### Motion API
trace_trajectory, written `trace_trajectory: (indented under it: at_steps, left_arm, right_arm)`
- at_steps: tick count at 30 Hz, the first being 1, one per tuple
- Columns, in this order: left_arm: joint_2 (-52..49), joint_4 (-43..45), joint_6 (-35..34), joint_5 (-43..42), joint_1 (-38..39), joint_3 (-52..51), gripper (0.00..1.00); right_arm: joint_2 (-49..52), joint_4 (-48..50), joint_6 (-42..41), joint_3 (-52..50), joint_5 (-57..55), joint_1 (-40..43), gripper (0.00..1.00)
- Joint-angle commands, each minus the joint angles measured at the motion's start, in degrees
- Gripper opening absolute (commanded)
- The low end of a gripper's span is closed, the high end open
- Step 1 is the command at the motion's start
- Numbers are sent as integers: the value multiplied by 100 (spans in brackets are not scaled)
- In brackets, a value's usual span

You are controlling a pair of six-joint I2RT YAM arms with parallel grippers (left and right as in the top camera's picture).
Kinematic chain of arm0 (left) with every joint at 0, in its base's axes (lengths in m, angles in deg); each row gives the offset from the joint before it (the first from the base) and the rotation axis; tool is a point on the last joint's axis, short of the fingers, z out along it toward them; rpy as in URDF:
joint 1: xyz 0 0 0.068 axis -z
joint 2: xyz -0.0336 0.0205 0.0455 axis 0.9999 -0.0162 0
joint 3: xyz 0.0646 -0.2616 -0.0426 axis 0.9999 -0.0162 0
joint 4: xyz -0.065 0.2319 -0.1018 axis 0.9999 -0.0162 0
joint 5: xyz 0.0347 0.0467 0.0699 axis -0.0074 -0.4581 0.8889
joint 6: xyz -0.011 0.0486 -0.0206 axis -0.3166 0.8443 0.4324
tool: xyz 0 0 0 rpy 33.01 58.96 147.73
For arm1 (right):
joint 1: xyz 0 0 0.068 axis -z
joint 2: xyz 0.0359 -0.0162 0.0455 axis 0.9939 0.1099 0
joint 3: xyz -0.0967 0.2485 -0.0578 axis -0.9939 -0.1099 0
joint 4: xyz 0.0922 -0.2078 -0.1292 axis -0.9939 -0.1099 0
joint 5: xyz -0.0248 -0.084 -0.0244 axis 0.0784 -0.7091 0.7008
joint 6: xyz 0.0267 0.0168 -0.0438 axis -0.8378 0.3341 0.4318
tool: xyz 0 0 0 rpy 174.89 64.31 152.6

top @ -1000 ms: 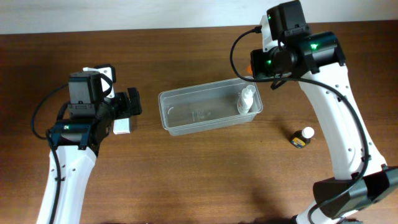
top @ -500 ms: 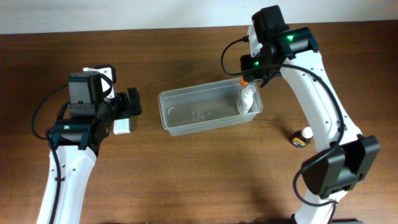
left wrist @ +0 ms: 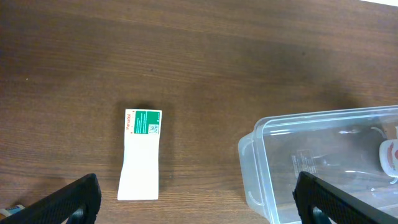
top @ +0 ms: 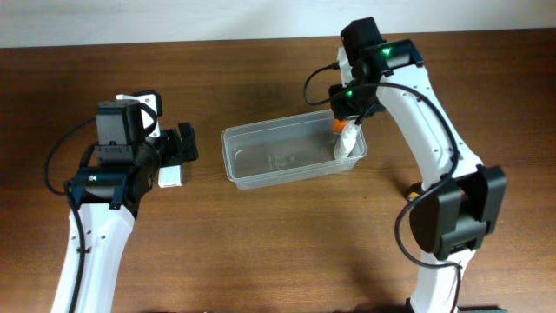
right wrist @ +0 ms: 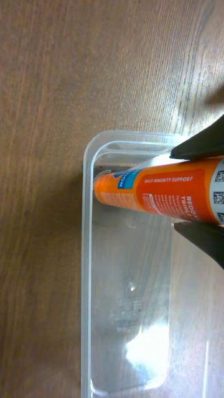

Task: Pack container
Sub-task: 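Place the Redoxon tube upright in the container beside the dropper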

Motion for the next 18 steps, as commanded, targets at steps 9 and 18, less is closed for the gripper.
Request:
trace_trajectory:
  at_steps: [9,18]
  left_arm:
    - [-31,-7,-46,46,-35,116,100]
    - [-31,-4,-44,48,-35,116,100]
  right_arm:
    - [479,79,4,118,48,-31,24]
    - [479,83,4,118,48,-31,45]
